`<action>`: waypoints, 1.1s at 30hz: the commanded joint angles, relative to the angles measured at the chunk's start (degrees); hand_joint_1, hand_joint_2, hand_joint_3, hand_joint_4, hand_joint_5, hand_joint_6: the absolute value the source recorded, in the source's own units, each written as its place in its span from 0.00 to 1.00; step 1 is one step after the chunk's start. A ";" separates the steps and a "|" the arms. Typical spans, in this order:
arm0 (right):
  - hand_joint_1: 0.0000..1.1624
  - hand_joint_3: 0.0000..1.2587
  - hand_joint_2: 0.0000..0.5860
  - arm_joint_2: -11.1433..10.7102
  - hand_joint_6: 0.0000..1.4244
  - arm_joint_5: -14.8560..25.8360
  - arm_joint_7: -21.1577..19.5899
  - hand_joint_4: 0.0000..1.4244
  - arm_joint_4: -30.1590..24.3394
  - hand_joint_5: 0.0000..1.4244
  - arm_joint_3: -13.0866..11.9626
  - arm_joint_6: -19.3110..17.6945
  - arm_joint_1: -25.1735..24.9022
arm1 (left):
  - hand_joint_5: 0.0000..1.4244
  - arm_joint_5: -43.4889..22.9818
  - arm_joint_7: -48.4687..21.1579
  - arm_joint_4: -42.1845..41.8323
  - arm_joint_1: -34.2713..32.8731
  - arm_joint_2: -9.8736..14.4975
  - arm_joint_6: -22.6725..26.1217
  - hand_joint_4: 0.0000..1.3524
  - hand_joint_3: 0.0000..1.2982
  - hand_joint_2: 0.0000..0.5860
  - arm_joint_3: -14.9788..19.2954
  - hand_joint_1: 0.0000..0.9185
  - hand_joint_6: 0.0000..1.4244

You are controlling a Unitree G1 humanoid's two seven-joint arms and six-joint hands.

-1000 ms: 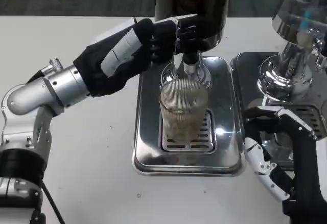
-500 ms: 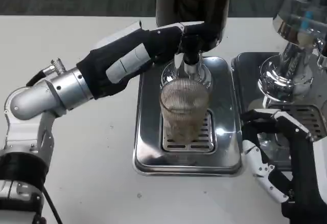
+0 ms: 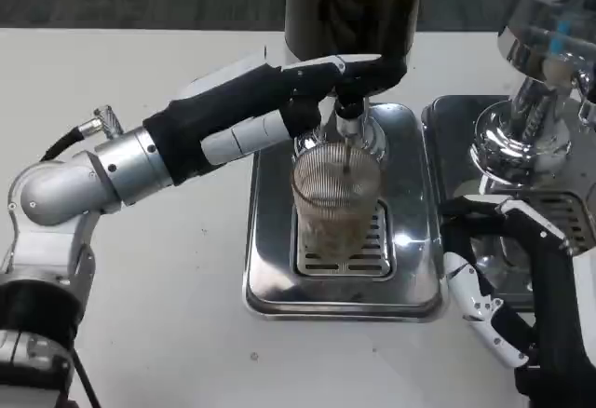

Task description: Grasp the cup under the faucet to collect the drink, then remove the cup.

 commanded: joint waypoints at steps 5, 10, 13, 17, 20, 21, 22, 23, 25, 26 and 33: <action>0.41 0.45 0.71 0.05 0.30 0.39 0.50 0.42 -0.58 0.37 -0.31 0.38 0.04 | 0.05 4.45 0.32 2.22 2.11 1.60 -0.99 0.05 0.14 0.10 -2.99 0.00 0.00; 0.41 0.40 0.71 0.06 0.28 0.89 1.31 0.37 -0.70 0.35 -0.30 0.82 -0.40 | 0.05 5.28 1.25 2.47 2.06 2.06 -2.61 0.05 0.14 0.10 -3.83 0.00 0.00; 0.41 0.37 0.71 0.08 0.27 1.35 2.05 0.34 -0.72 0.33 -0.26 1.08 -0.65 | 0.04 5.57 1.69 2.57 2.06 2.27 -3.26 0.05 0.14 0.09 -4.20 0.00 0.00; 0.40 0.34 0.70 0.07 0.26 1.91 3.10 0.31 -0.60 0.31 -0.16 1.43 -1.08 | 0.04 5.96 2.16 2.73 2.01 2.54 -4.02 0.05 0.14 0.09 -4.68 0.00 0.00; 0.40 0.32 0.68 0.03 0.25 2.53 4.03 0.29 -0.64 0.29 -0.07 1.77 -1.34 | 0.04 6.25 2.49 2.87 1.97 2.65 -4.60 0.04 0.13 0.09 -4.94 0.00 0.00; 0.41 0.31 0.68 0.01 0.24 2.78 4.36 0.29 -0.66 0.29 -0.07 1.88 -1.42 | 0.04 6.33 2.59 2.91 1.96 2.65 -4.75 0.04 0.13 0.09 -5.00 0.00 0.00; 0.41 0.30 0.67 0.02 0.24 3.06 4.68 0.28 -0.66 0.28 -0.06 2.01 -1.51 | 0.04 6.48 2.77 2.98 1.94 2.70 -4.99 0.04 0.13 0.09 -5.07 0.00 0.00; 0.41 0.29 0.67 0.03 0.24 3.40 5.01 0.27 -0.64 0.28 -0.05 2.10 -1.61 | 0.04 6.65 2.94 3.03 1.92 2.75 -5.21 0.04 0.13 0.09 -5.18 0.00 0.00; 0.41 0.27 0.66 0.05 0.24 3.84 5.53 0.26 -0.61 0.28 -0.11 2.19 -1.69 | 0.04 6.95 3.29 3.11 1.89 2.86 -5.60 0.04 0.13 0.09 -5.44 0.00 0.00; 0.41 0.27 0.66 0.11 0.23 4.26 6.00 0.24 -0.60 0.27 -0.06 2.41 -1.84 | 0.04 7.13 3.47 3.19 1.87 2.96 -5.86 0.04 0.13 0.08 -5.59 0.00 0.00; 0.44 0.20 0.53 0.00 0.21 6.96 9.01 0.19 -0.46 0.23 -0.18 3.35 -2.56 | 0.04 8.22 4.80 3.42 1.98 3.06 -7.28 0.04 0.13 0.09 -6.29 0.00 0.00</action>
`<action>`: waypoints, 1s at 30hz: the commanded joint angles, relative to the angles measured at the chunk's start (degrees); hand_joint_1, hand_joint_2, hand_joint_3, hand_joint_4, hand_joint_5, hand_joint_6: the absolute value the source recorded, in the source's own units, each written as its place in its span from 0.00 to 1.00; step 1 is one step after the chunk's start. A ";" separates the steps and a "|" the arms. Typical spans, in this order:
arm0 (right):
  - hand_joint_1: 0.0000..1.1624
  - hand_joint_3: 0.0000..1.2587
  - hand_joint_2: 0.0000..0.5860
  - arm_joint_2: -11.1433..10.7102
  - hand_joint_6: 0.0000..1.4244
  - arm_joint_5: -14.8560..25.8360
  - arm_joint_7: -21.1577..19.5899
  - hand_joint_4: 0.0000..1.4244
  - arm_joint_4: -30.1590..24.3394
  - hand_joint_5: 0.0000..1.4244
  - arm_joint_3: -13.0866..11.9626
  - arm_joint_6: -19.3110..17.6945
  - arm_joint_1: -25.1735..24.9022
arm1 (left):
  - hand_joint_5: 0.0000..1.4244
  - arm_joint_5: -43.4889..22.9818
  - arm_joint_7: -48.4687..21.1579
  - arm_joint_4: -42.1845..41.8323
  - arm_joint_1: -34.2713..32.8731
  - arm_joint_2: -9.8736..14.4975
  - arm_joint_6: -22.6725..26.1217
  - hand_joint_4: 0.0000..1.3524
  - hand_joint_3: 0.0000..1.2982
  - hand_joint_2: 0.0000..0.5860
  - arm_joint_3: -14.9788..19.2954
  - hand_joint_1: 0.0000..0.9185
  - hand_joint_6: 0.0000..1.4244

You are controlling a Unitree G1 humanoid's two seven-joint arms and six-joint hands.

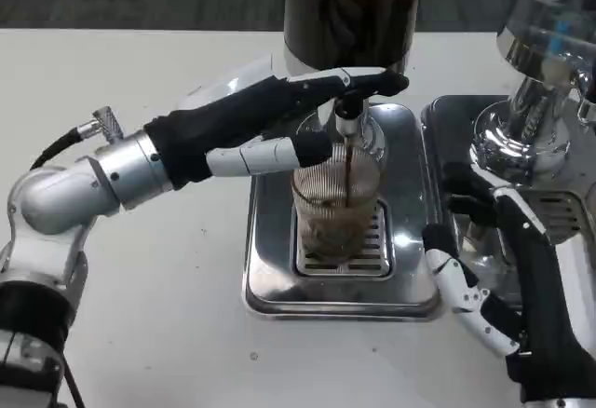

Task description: Grasp the cup under the faucet to collect the drink, then remove the cup.

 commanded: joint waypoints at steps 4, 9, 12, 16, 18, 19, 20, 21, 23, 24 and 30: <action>0.47 0.16 0.47 -0.42 0.18 3.57 4.63 0.15 -0.32 0.20 -0.16 2.22 -1.69 | 0.04 4.63 -0.28 1.93 2.03 1.19 0.29 0.04 0.13 0.09 -2.59 0.00 0.00; 0.50 0.11 0.42 -0.82 0.14 5.36 8.26 0.10 -0.32 0.15 0.01 4.09 -3.07 | 0.03 4.68 0.30 2.08 2.01 1.42 -0.15 0.04 0.13 0.10 -3.06 0.00 0.00; 0.52 0.07 0.39 -1.15 0.12 6.25 10.28 0.06 -0.16 0.12 0.07 5.04 -3.92 | 0.03 4.72 0.53 2.12 1.98 1.46 -0.31 0.04 0.13 0.10 -3.16 0.00 0.00; 0.55 0.02 0.38 -1.65 0.10 7.08 12.59 0.04 0.37 0.08 0.32 6.36 -5.24 | 0.03 4.85 0.81 2.17 1.95 1.64 -0.52 0.04 0.14 0.10 -3.21 0.00 0.00; 0.56 0.01 0.37 -1.91 0.09 7.15 13.55 0.03 0.59 0.07 0.51 7.15 -5.93 | 0.03 4.95 0.96 2.22 1.88 1.71 -0.56 0.04 0.14 0.10 -3.24 0.00 0.00; 0.56 0.00 0.36 -1.99 0.09 7.18 13.87 0.02 0.65 0.06 0.56 7.40 -6.16 | 0.03 4.99 1.02 2.25 1.85 1.75 -0.58 0.04 0.14 0.10 -3.25 0.00 0.00; 0.57 0.00 0.36 -2.10 0.08 7.22 14.23 0.01 0.71 0.06 0.63 7.68 -6.41 | 0.03 5.03 1.08 2.29 1.81 1.76 -0.60 0.04 0.14 0.10 -3.26 0.00 0.00; 0.57 0.00 0.36 -2.19 0.07 7.26 14.57 0.01 0.73 0.05 0.72 7.99 -6.63 | 0.03 5.03 1.10 2.31 1.79 1.80 -0.62 0.04 0.14 0.10 -3.27 0.00 0.00; 0.57 0.00 0.36 -2.34 0.07 7.40 15.13 0.00 0.85 0.04 0.82 8.46 -7.04 | 0.03 5.08 1.17 2.36 1.72 1.84 -0.69 0.04 0.14 0.10 -3.29 0.00 0.00; 0.57 0.00 0.36 -2.38 0.07 7.54 15.51 0.00 1.03 0.03 0.91 8.81 -7.34 | 0.03 5.13 1.23 2.34 1.71 1.90 -0.78 0.04 0.14 0.10 -3.31 0.00 0.00; 0.59 0.00 0.35 -2.42 0.05 8.15 17.17 0.00 2.32 0.02 1.10 10.39 -9.05 | 0.03 5.61 1.68 2.37 1.54 2.12 -1.34 0.04 0.14 0.09 -3.53 0.00 0.00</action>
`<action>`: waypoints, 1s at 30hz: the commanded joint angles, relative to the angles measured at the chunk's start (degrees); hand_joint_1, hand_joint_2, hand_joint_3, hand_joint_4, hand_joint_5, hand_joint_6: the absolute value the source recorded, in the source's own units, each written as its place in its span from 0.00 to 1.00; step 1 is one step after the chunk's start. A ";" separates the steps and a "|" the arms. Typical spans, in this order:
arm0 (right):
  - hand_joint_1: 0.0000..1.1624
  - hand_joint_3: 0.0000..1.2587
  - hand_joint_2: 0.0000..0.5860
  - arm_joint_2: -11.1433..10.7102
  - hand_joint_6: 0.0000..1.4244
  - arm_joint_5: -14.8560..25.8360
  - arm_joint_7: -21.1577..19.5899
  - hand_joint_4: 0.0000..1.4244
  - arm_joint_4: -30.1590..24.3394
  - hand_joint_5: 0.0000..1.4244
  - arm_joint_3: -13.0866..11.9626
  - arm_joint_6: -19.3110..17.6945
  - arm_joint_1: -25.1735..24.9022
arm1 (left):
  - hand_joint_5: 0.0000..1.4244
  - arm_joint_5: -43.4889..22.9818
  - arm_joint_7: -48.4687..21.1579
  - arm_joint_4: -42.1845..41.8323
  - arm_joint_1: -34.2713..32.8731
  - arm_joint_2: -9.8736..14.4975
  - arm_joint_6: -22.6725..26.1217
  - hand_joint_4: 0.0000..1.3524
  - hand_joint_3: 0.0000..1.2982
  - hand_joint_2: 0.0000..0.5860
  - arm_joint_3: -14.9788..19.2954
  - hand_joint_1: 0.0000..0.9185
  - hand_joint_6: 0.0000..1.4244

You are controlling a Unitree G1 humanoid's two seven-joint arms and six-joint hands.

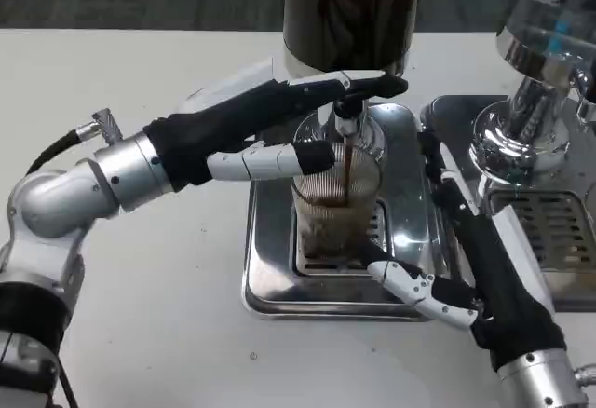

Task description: Grasp the cup under the faucet to collect the drink, then remove the cup.

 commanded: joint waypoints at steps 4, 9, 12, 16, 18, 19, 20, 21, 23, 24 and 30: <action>0.59 0.00 0.35 0.08 0.05 1.38 1.49 0.00 2.20 0.00 0.33 1.77 -2.39 | 0.03 4.83 -0.81 1.55 1.60 1.28 0.84 0.04 0.14 0.10 -2.04 0.00 0.00; 0.59 0.00 0.35 0.03 0.05 1.65 1.68 0.00 3.45 0.00 0.48 1.74 -3.35 | 0.03 4.94 -0.65 1.43 1.75 1.35 0.66 0.04 0.14 0.10 -2.05 0.00 0.00; 0.59 0.00 0.35 0.00 0.05 2.08 2.08 0.00 4.40 0.00 0.46 1.63 -4.07 | 0.03 4.95 -0.58 1.39 1.83 1.44 0.61 0.04 0.14 0.10 -2.03 0.00 0.00; 0.59 0.00 0.35 0.04 0.06 2.69 2.55 0.00 5.57 0.00 0.52 1.47 -5.02 | 0.03 4.93 -0.45 1.35 1.91 1.58 0.56 0.05 0.14 0.10 -2.04 0.00 0.00; 0.59 0.00 0.35 0.14 0.06 2.95 2.73 0.00 6.20 0.00 0.58 1.34 -5.61 | 0.03 4.90 -0.42 1.31 1.96 1.65 0.55 0.05 0.14 0.09 -2.05 0.00 0.00; 0.59 0.00 0.35 0.16 0.06 3.04 2.79 0.00 6.43 0.00 0.62 1.28 -5.82 | 0.03 4.89 -0.39 1.26 2.00 1.69 0.56 0.05 0.14 0.09 -2.07 0.00 0.00; 0.59 0.00 0.35 0.19 0.06 3.09 2.86 0.00 6.72 0.00 0.67 1.28 -6.15 | 0.03 4.87 -0.38 1.25 2.01 1.72 0.57 0.05 0.14 0.09 -2.08 0.00 0.00; 0.59 0.00 0.35 0.23 0.06 3.16 2.93 0.00 7.02 0.00 0.71 1.29 -6.47 | 0.03 4.88 -0.34 1.23 2.03 1.76 0.58 0.05 0.14 0.09 -2.10 0.00 0.00; 0.59 0.00 0.36 0.27 0.06 3.30 2.98 0.00 7.45 0.00 0.79 1.29 -6.89 | 0.03 4.90 -0.25 1.22 2.06 1.84 0.58 0.05 0.14 0.09 -2.10 0.00 0.00; 0.59 0.00 0.36 0.31 0.06 3.43 3.00 0.00 7.77 0.00 0.83 1.25 -7.17 | 0.03 4.90 -0.22 1.22 2.08 1.90 0.59 0.05 0.14 0.09 -2.10 0.00 0.00; 0.59 0.00 0.36 0.40 0.06 3.90 2.98 0.00 9.20 0.00 1.10 1.23 -8.51 | 0.03 4.93 -0.09 1.24 2.12 2.21 0.56 0.05 0.14 0.09 -2.06 0.00 0.00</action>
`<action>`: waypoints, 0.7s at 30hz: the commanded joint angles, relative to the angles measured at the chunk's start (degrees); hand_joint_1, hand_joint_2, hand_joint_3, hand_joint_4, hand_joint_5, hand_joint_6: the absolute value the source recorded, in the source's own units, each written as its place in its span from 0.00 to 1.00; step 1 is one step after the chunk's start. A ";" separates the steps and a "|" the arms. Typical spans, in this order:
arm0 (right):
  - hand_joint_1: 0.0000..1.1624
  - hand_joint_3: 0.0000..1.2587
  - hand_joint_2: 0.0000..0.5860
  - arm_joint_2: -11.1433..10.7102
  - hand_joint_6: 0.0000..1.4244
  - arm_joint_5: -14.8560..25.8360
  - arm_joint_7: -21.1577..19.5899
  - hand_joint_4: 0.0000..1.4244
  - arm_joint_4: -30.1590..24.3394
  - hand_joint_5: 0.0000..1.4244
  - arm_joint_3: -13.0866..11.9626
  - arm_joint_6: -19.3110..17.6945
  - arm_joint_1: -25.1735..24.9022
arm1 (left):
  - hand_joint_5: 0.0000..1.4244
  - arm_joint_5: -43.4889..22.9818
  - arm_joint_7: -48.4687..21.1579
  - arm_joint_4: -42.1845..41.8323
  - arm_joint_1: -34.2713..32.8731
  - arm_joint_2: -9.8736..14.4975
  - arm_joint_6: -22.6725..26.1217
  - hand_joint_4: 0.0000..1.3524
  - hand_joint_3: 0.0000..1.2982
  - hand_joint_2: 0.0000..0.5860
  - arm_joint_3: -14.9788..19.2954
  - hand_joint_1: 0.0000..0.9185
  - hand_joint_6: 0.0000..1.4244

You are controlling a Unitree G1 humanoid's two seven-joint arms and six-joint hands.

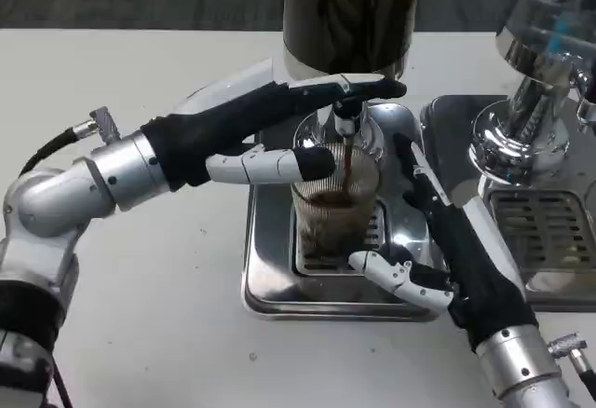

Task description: Grasp the cup under the faucet to collect the drink, then remove the cup.

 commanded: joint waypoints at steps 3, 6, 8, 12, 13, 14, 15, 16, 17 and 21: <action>0.59 0.00 0.36 0.30 0.06 0.80 0.22 0.00 1.87 0.00 0.06 0.01 -1.95 | 0.03 3.42 -1.19 1.37 2.19 1.40 1.81 0.05 0.14 0.09 -1.50 0.00 0.00; 0.58 0.00 0.36 0.45 0.06 0.93 0.32 0.00 2.59 0.00 0.17 0.04 -2.73 | 0.03 3.41 -1.13 1.34 2.21 1.45 1.82 0.05 0.14 0.09 -1.45 0.00 0.00; 0.58 0.00 0.36 0.54 0.06 0.96 0.40 0.00 3.05 0.00 0.27 0.11 -3.24 | 0.03 3.38 -1.05 1.31 2.27 1.43 1.77 0.05 0.14 0.09 -1.40 0.00 0.00; 0.58 0.00 0.36 0.60 0.06 1.00 0.41 0.00 3.60 0.00 0.32 0.23 -3.80 | 0.03 3.28 -0.93 1.17 2.39 1.42 1.73 0.05 0.14 0.09 -1.35 0.00 0.00; 0.58 0.00 0.36 0.66 0.06 1.07 0.48 0.00 3.91 0.00 0.34 0.28 -4.04 | 0.03 3.25 -0.91 1.16 2.42 1.46 1.67 0.05 0.14 0.09 -1.32 0.00 0.00; 0.58 0.00 0.36 0.67 0.06 1.16 0.55 0.00 4.08 0.00 0.33 0.30 -4.16 | 0.03 3.20 -0.90 1.11 2.46 1.50 1.64 0.05 0.14 0.09 -1.29 0.00 0.00; 0.58 0.00 0.36 0.68 0.06 1.26 0.62 0.00 4.27 0.00 0.33 0.31 -4.29 | 0.03 3.17 -0.88 1.03 2.50 1.52 1.63 0.05 0.14 0.09 -1.27 0.00 0.00; 0.58 0.00 0.36 0.71 0.06 1.34 0.69 0.00 4.52 0.00 0.35 0.31 -4.48 | 0.03 3.15 -0.85 0.99 2.52 1.56 1.61 0.05 0.14 0.09 -1.23 0.00 0.00; 0.58 0.00 0.36 0.71 0.06 1.41 0.75 0.00 4.65 0.00 0.35 0.29 -4.57 | 0.03 3.07 -0.83 0.97 2.53 1.62 1.62 0.05 0.14 0.09 -1.15 0.00 0.00; 0.57 0.00 0.36 0.87 0.06 1.91 1.56 0.00 5.88 0.00 0.44 0.29 -5.77 | 0.03 2.93 -0.72 0.79 2.62 1.79 1.65 0.05 0.14 0.09 -0.99 0.00 0.00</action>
